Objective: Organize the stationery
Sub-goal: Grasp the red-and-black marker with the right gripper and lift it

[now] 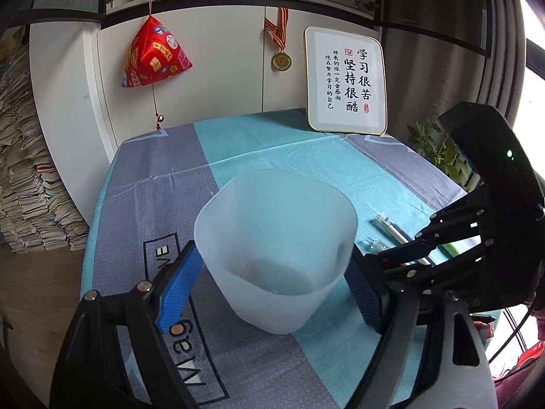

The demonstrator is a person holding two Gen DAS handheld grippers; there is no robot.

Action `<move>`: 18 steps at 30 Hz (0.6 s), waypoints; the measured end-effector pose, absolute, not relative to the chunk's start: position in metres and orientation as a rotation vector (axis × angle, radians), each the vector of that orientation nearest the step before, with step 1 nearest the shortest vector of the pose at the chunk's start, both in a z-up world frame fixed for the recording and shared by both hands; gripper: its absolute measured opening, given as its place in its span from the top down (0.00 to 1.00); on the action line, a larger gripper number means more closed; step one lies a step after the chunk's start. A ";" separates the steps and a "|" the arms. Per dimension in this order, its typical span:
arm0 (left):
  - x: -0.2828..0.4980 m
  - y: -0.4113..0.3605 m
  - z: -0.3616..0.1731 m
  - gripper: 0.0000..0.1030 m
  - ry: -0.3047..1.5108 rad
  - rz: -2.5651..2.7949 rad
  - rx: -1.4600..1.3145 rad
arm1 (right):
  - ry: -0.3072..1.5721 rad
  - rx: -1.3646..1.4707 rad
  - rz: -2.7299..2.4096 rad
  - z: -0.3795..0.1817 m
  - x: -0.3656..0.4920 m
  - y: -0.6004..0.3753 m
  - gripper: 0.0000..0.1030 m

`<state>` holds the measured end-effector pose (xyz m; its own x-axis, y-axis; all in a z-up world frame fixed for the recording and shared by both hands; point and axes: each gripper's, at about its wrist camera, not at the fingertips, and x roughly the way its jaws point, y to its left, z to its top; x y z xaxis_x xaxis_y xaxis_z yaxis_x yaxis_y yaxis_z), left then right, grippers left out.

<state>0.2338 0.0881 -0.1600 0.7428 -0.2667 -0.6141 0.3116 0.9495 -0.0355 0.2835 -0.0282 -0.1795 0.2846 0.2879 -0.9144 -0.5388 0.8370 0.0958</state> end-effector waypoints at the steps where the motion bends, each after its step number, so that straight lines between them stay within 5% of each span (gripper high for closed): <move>1: 0.233 0.089 -0.161 0.21 0.667 -0.311 0.069 | 1.157 -0.252 0.560 -0.178 0.284 -0.028 0.78; 7: 0.225 0.092 -0.167 0.22 0.657 -0.278 0.069 | 1.119 -0.226 0.543 -0.160 0.279 -0.031 0.85; 9: 0.220 0.093 -0.168 0.33 0.630 -0.292 0.062 | 1.108 -0.210 0.527 -0.155 0.277 -0.034 0.85; 18: 0.218 0.092 -0.170 0.33 0.613 -0.271 0.079 | 0.970 -0.099 0.464 -0.098 0.252 -0.056 0.86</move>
<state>0.2177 0.0923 -0.1696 0.7836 -0.2275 -0.5781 0.2741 0.9617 -0.0071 0.2517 -0.0564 -0.0980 0.4765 0.3350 -0.8129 -0.4224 0.8981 0.1226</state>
